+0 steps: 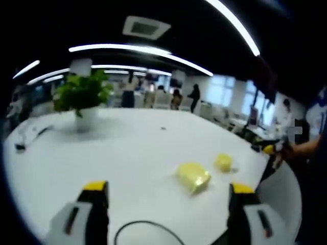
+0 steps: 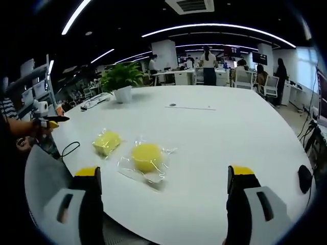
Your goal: Compare the silicone blocks by pressing each to a similar depth, holding the contact briefly, and releasing to observe deformation and rebound differences across the visible hardness samples.
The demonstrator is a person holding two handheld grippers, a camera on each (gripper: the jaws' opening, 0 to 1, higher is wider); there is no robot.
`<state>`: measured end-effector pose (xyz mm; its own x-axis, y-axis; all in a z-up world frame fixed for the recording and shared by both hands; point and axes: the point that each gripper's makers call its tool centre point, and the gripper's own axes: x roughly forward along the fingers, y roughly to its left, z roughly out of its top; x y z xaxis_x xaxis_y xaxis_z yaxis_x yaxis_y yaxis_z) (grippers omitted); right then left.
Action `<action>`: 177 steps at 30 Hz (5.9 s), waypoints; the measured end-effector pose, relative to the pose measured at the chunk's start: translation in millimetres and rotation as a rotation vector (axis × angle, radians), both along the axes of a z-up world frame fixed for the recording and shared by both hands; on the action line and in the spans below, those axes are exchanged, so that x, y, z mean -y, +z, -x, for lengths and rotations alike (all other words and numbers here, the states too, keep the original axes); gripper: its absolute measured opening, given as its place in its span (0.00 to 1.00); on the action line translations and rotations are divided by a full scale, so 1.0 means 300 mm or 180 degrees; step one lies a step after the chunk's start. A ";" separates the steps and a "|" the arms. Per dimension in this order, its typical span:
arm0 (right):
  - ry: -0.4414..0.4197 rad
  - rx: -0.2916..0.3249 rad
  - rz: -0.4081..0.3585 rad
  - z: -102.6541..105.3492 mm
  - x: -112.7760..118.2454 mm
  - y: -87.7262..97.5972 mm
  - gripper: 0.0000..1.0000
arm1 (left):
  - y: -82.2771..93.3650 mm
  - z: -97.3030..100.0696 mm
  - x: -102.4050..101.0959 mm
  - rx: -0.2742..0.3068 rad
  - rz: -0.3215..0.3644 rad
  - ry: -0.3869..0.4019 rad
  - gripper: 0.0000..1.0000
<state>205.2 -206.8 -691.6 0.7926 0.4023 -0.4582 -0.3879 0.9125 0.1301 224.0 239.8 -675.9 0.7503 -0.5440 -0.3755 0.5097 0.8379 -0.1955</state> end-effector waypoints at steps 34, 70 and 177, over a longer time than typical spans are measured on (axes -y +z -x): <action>-0.0049 -0.0020 -0.0110 0.003 0.000 0.004 0.96 | -0.042 -0.213 0.129 -0.0413 0.0403 -0.0165 1.00; -0.0031 -0.0186 -0.0269 0.030 -0.015 -0.012 0.96 | -0.358 -0.354 0.372 -0.1908 0.1452 -0.0265 0.12; 0.1425 0.0783 -0.0935 -0.169 -0.383 0.493 0.90 | 0.688 -0.170 0.602 0.0427 0.1365 -0.1603 0.00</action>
